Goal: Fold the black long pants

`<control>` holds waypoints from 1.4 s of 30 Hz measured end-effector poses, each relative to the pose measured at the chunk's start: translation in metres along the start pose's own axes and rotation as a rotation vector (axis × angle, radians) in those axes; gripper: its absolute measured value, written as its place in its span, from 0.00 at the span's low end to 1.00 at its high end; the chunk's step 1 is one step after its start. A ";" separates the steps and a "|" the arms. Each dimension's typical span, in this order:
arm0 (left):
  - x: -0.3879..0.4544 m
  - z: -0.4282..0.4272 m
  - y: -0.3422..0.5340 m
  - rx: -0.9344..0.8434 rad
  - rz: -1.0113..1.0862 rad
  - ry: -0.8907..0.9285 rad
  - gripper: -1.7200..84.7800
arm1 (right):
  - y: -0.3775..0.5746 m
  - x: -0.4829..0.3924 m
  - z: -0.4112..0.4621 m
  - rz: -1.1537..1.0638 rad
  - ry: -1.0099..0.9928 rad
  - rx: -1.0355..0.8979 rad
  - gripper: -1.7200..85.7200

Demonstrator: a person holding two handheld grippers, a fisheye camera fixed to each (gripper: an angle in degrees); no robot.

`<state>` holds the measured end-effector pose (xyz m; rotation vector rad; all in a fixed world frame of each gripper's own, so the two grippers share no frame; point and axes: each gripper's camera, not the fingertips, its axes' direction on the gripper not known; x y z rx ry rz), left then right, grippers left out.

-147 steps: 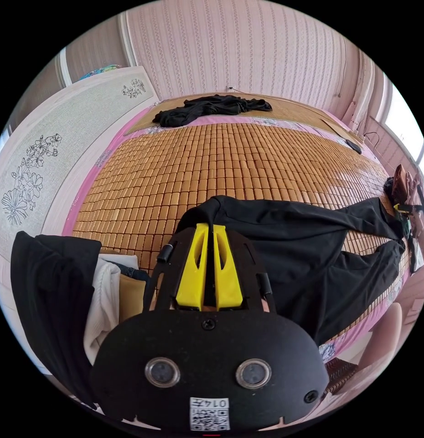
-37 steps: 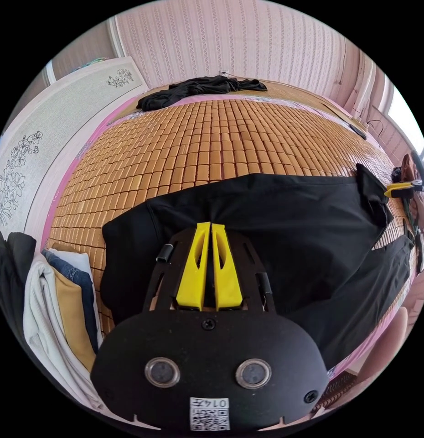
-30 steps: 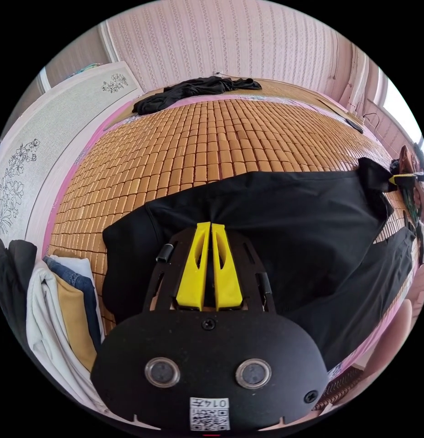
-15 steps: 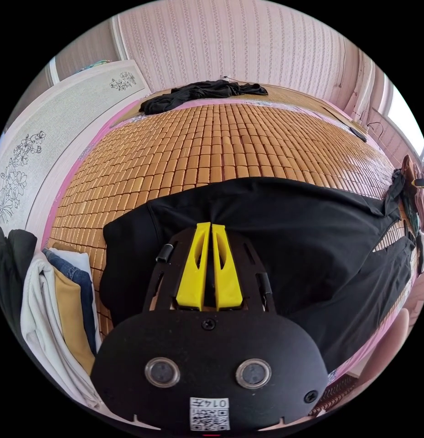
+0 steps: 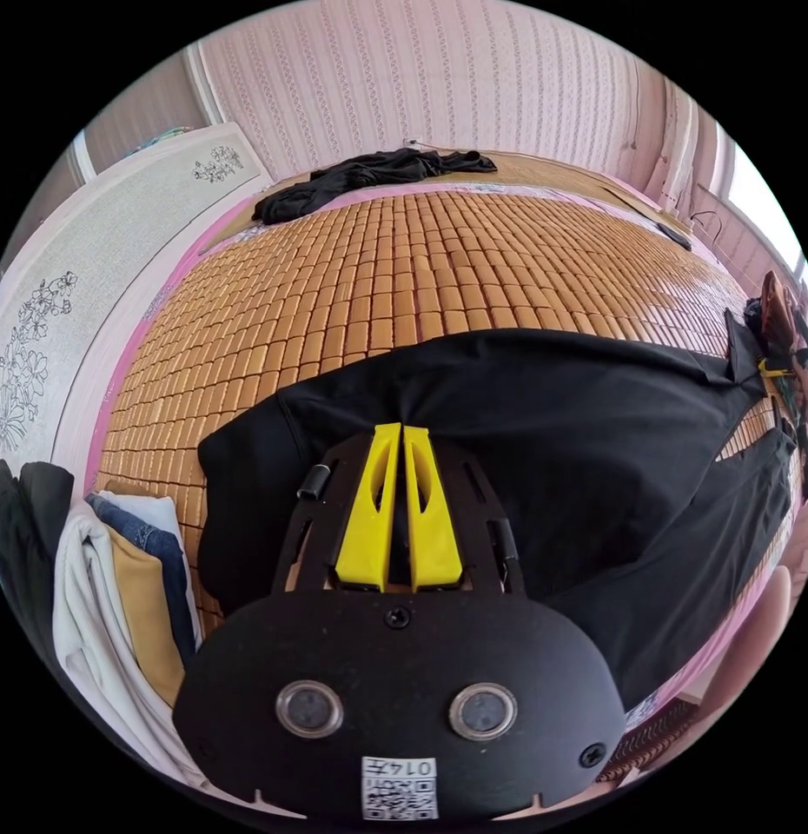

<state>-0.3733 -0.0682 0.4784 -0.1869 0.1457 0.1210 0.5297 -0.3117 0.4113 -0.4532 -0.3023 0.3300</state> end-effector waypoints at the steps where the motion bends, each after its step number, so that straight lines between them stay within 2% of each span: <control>1: 0.000 0.000 0.000 0.001 0.000 -0.001 0.01 | 0.004 0.010 -0.019 0.021 0.024 0.038 0.03; 4: -0.001 0.002 -0.001 0.001 -0.001 0.001 0.01 | 0.015 0.031 -0.069 0.033 0.022 0.140 0.01; 8: -0.003 0.003 -0.003 0.001 -0.011 0.014 0.01 | 0.020 0.045 -0.087 0.047 0.005 0.160 0.02; 14: -0.020 -0.009 -0.002 0.059 -0.112 0.105 0.01 | 0.004 0.022 -0.045 -0.022 -0.086 0.073 0.15; 17: -0.029 -0.023 -0.006 0.101 -0.107 0.103 0.01 | -0.014 0.007 -0.031 0.001 0.006 0.083 0.18; 19: -0.031 -0.024 -0.012 0.094 -0.094 -0.008 0.02 | -0.028 0.003 -0.015 0.062 0.100 0.062 0.20; 21: -0.036 -0.022 -0.017 0.095 -0.081 -0.033 0.03 | -0.030 -0.001 -0.005 0.082 0.162 0.052 0.19; 24: -0.046 -0.005 -0.026 0.022 -0.132 -0.072 0.13 | -0.027 -0.013 -0.009 0.012 0.237 0.054 0.17; 25: -0.048 0.007 -0.027 -0.029 -0.136 -0.104 0.14 | -0.023 -0.016 -0.014 -0.044 0.234 0.044 0.10; 27: -0.049 0.020 -0.023 -0.053 -0.146 -0.095 0.15 | -0.016 -0.015 -0.031 -0.067 0.272 0.058 0.06; 29: -0.049 0.023 -0.021 -0.019 -0.194 -0.020 0.12 | -0.005 -0.006 -0.060 -0.047 0.238 0.123 0.06; 33: -0.038 0.026 -0.029 -0.041 -0.126 -0.022 0.07 | 0.021 0.047 -0.132 0.147 -0.205 0.322 0.07; 35: -0.031 0.029 -0.036 -0.060 -0.086 -0.042 0.05 | 0.016 0.057 -0.132 0.147 -0.172 0.295 0.07; 37: -0.029 0.031 -0.039 -0.072 -0.087 -0.047 0.05 | 0.012 0.069 -0.117 0.227 -0.048 0.236 0.10; 40: -0.022 0.033 -0.042 -0.075 -0.068 -0.089 0.03 | 0.021 0.075 -0.112 0.226 -0.122 0.260 0.11; 42: -0.019 0.033 -0.043 -0.065 -0.064 -0.128 0.02 | 0.027 0.074 -0.107 0.197 -0.062 0.233 0.11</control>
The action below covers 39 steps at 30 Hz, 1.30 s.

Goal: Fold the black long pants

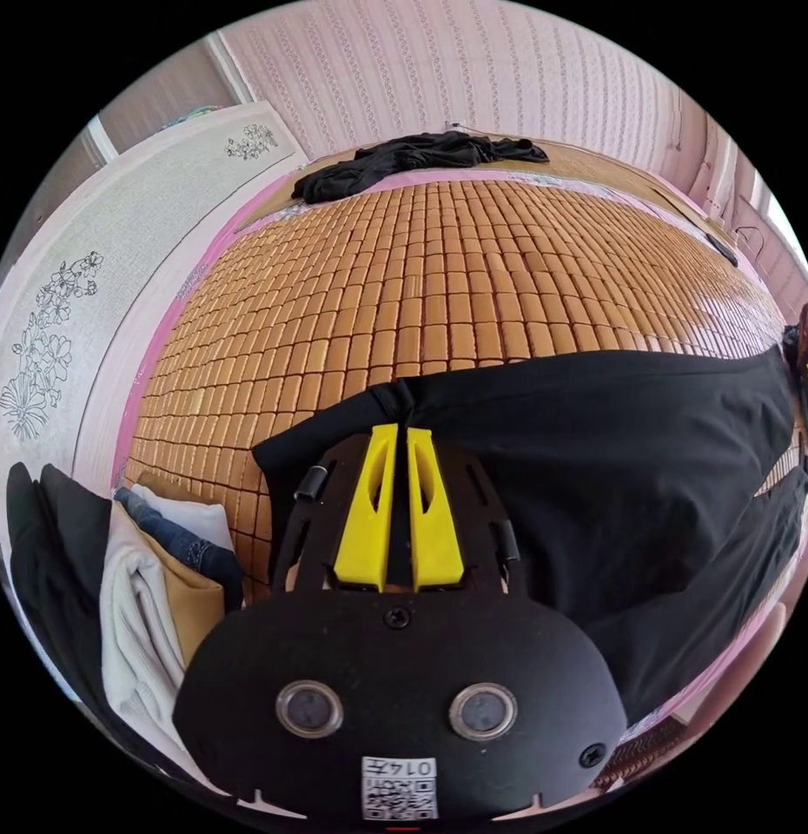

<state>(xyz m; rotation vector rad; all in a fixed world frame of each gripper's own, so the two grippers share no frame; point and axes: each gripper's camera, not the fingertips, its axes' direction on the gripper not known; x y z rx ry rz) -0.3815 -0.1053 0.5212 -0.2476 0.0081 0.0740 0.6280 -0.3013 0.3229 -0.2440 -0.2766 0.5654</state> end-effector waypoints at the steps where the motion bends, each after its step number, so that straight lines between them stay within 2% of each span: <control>1: 0.001 -0.001 0.000 0.006 -0.008 -0.011 0.01 | 0.005 0.001 0.003 -0.028 0.052 -0.019 0.12; 8: -0.016 0.007 0.001 -0.036 -0.133 -0.130 0.01 | 0.020 0.013 0.010 -0.075 0.051 -0.067 0.13; 13: -0.004 0.019 0.001 -0.080 -0.059 -0.171 0.01 | 0.016 0.005 0.018 -0.113 0.015 -0.074 0.14; 18: 0.001 0.023 0.003 -0.065 -0.087 -0.164 0.01 | 0.003 -0.006 0.039 -0.102 -0.026 -0.113 0.17; 20: 0.004 0.025 0.003 -0.066 -0.080 -0.169 0.01 | 0.001 -0.007 0.050 -0.083 -0.031 -0.165 0.15; 22: 0.008 0.027 0.002 -0.070 -0.054 -0.179 0.01 | 0.009 -0.006 0.037 -0.070 0.003 -0.102 0.05; 27: 0.010 0.031 0.003 -0.049 -0.033 -0.149 0.01 | 0.019 0.008 -0.028 -0.103 -0.176 -0.009 0.01; 32: 0.009 0.035 0.007 -0.028 -0.056 -0.124 0.01 | 0.019 0.003 -0.079 -0.144 -0.080 0.139 0.02; 35: 0.011 0.037 0.010 -0.022 -0.060 -0.126 0.01 | 0.018 0.011 -0.056 -0.147 -0.088 0.062 0.03; 39: 0.011 0.025 0.015 0.037 -0.088 -0.110 0.01 | 0.014 0.008 -0.013 -0.139 -0.075 -0.038 0.11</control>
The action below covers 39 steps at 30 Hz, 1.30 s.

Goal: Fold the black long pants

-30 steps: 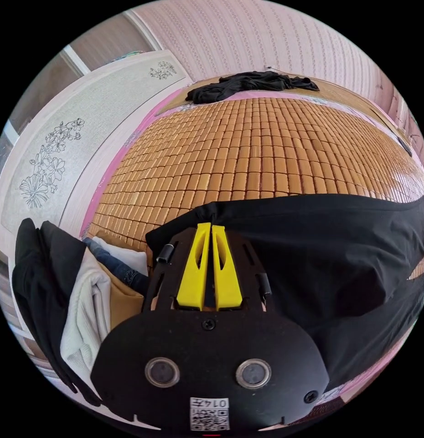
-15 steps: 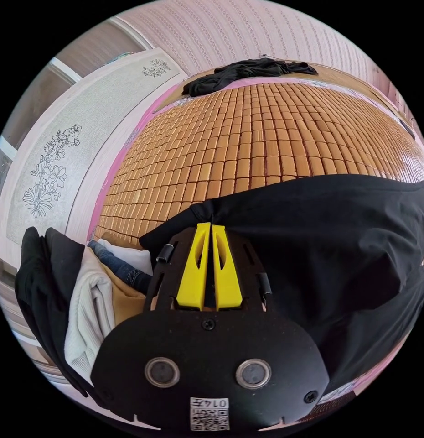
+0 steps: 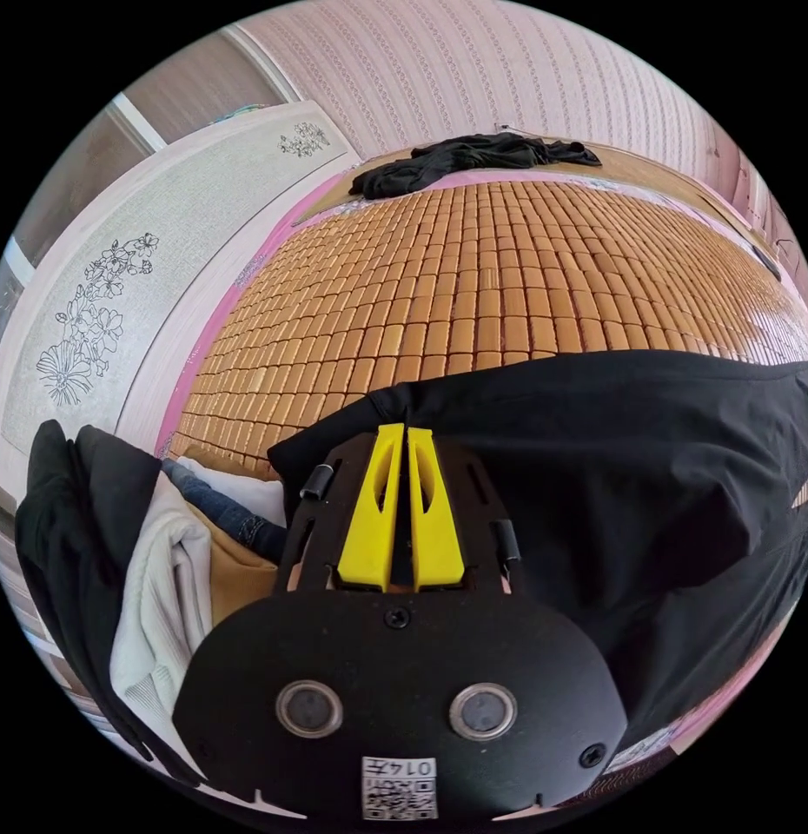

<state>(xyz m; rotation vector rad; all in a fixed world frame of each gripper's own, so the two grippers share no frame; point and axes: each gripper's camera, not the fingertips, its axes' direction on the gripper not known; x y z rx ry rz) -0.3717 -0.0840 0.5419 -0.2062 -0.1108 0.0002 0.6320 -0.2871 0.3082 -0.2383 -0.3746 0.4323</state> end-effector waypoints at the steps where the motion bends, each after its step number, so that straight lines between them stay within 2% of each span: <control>1: 0.000 -0.009 0.001 0.046 0.004 0.012 0.01 | -0.005 -0.005 0.008 -0.016 0.011 -0.011 0.12; 6: 0.018 -0.060 0.000 0.286 0.126 0.009 0.01 | -0.024 -0.011 0.041 -0.079 0.204 -0.107 0.17; 9: 0.025 -0.079 -0.008 0.371 0.111 0.137 0.01 | -0.023 -0.001 0.065 -0.090 0.075 -0.275 0.14; 12: 0.043 -0.093 -0.014 0.436 0.154 0.325 0.01 | -0.011 -0.007 0.054 -0.122 0.059 -0.245 0.08; 17: 0.106 -0.117 -0.023 0.495 0.323 0.553 0.01 | -0.010 -0.018 -0.005 -0.209 -0.159 -0.205 0.04; 19: 0.132 -0.119 -0.030 0.471 0.365 0.641 0.01 | -0.021 -0.017 -0.039 -0.228 -0.176 -0.072 0.05; 22: 0.185 -0.119 -0.045 0.435 0.464 0.709 0.01 | -0.021 0.003 -0.046 -0.179 -0.174 0.018 0.06; 27: 0.277 -0.100 -0.070 0.329 0.580 0.773 0.02 | 0.008 0.049 -0.001 -0.089 -0.197 -0.078 0.09; 31: 0.370 -0.070 -0.070 0.155 0.725 0.814 0.08 | 0.038 0.072 0.032 -0.046 -0.229 -0.160 0.12; 33: 0.409 -0.064 -0.058 0.099 0.822 0.815 0.11 | 0.048 0.076 0.035 -0.036 -0.253 -0.135 0.12; 35: 0.452 -0.058 -0.037 0.073 0.956 0.738 0.12 | 0.058 0.075 0.032 -0.035 -0.254 -0.090 0.12; 37: 0.463 -0.061 -0.031 0.123 0.951 0.724 0.09 | 0.071 0.069 0.030 -0.055 -0.217 -0.043 0.12; 39: 0.470 -0.060 -0.032 0.093 0.969 0.734 0.04 | 0.075 0.062 0.031 -0.082 -0.140 -0.017 0.13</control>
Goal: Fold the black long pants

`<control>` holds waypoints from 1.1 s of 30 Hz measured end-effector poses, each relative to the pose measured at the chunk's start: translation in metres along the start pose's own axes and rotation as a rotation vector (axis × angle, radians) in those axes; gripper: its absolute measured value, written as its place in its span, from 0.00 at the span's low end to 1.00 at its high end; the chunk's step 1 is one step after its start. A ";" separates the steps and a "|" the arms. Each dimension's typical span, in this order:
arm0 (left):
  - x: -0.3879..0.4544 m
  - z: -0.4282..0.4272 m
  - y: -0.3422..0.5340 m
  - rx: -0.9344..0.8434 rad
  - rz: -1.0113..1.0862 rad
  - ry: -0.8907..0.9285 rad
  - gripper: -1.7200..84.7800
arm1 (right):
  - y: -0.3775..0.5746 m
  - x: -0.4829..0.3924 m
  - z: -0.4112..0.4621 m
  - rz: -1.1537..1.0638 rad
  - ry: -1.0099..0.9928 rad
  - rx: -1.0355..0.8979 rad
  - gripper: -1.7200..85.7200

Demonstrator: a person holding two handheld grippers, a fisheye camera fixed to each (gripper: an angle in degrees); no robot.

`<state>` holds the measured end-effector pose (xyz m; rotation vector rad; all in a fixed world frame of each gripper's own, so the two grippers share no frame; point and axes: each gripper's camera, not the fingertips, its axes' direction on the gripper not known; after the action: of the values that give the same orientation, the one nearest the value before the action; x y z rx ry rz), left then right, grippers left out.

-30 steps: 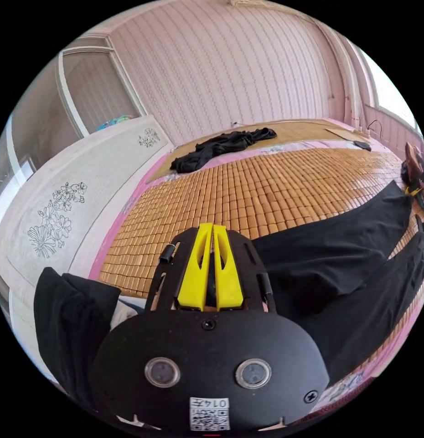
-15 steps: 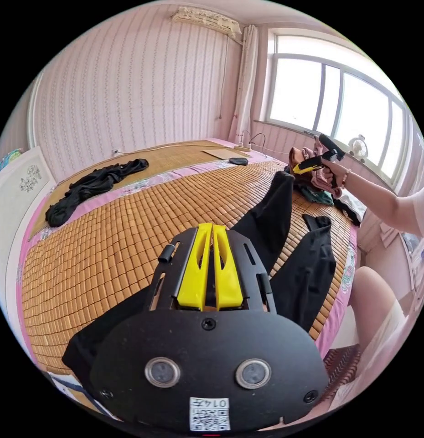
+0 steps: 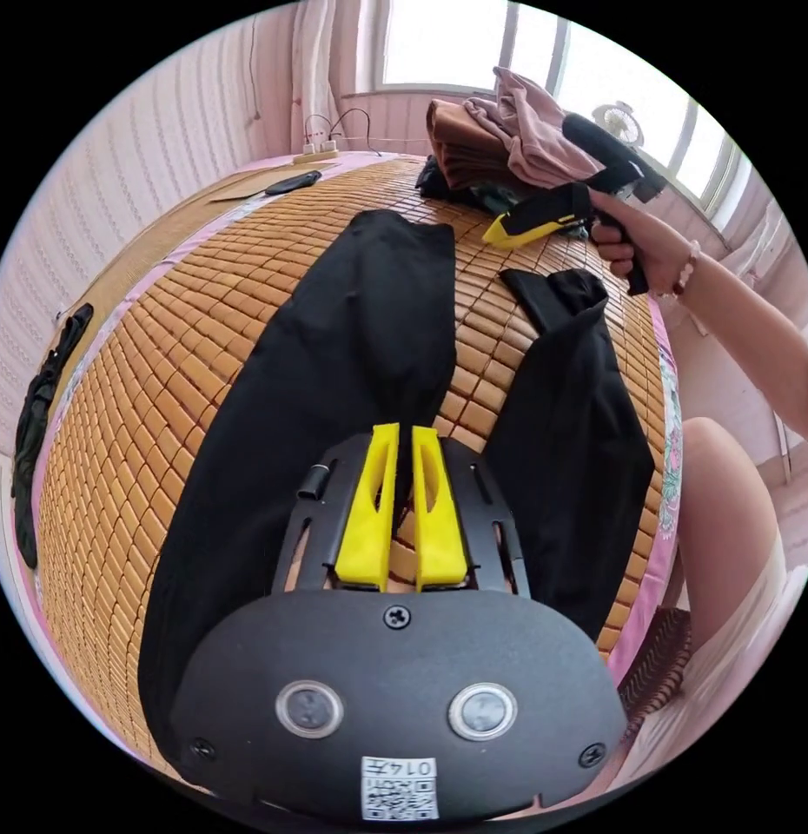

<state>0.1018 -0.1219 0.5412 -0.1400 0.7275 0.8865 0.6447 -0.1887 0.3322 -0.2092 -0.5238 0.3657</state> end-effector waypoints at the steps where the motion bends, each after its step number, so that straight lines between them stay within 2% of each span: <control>1: -0.001 0.002 -0.002 -0.011 0.005 0.008 0.02 | -0.002 -0.005 0.003 -0.025 0.067 -0.003 0.14; 6: -0.020 -0.003 0.000 0.003 -0.093 0.045 0.01 | -0.013 -0.013 0.021 -0.020 0.215 -0.030 0.15; 8: -0.056 -0.029 0.013 0.164 -0.280 0.116 0.01 | -0.009 -0.013 0.022 -0.011 0.186 -0.027 0.15; 11: -0.096 -0.036 0.027 0.173 -0.434 0.234 0.01 | 0.007 -0.014 0.019 -0.008 0.142 0.004 0.15; 14: -0.102 -0.031 0.034 0.137 -0.454 0.188 0.01 | 0.025 -0.015 0.024 0.020 -0.017 0.000 0.15; 18: -0.097 -0.030 0.037 0.165 -0.452 0.232 0.01 | 0.052 -0.019 0.050 0.101 -0.329 -0.057 0.13; 20: -0.086 -0.025 0.034 0.138 -0.378 0.280 0.01 | 0.055 -0.019 0.056 0.129 -0.369 -0.037 0.12; 23: -0.061 -0.015 0.025 0.022 -0.229 0.290 0.02 | 0.048 -0.031 0.040 0.093 -0.193 0.102 0.11; 24: -0.057 -0.017 0.025 0.027 -0.208 0.261 0.03 | 0.042 -0.044 0.035 0.037 -0.056 0.131 0.10; 25: -0.051 -0.022 0.025 0.055 -0.182 0.199 0.04 | 0.036 -0.053 0.037 0.003 0.104 0.125 0.08; 26: -0.051 -0.027 0.026 0.083 -0.187 0.152 0.05 | 0.033 -0.056 0.041 -0.010 0.184 0.110 0.06; 28: -0.055 -0.032 0.029 0.111 -0.218 0.097 0.05 | 0.024 -0.060 0.065 -0.049 0.451 0.000 0.03; 30: -0.060 -0.029 0.037 0.083 -0.249 0.027 0.05 | 0.025 -0.058 0.078 -0.089 0.505 -0.064 0.02; 33: -0.060 -0.012 0.056 -0.008 -0.264 -0.098 0.04 | 0.034 -0.052 0.075 -0.087 0.538 -0.055 0.01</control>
<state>0.0294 -0.1299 0.5801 -0.1936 0.5978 0.6398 0.5542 -0.1702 0.3624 -0.3246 -0.0124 0.1973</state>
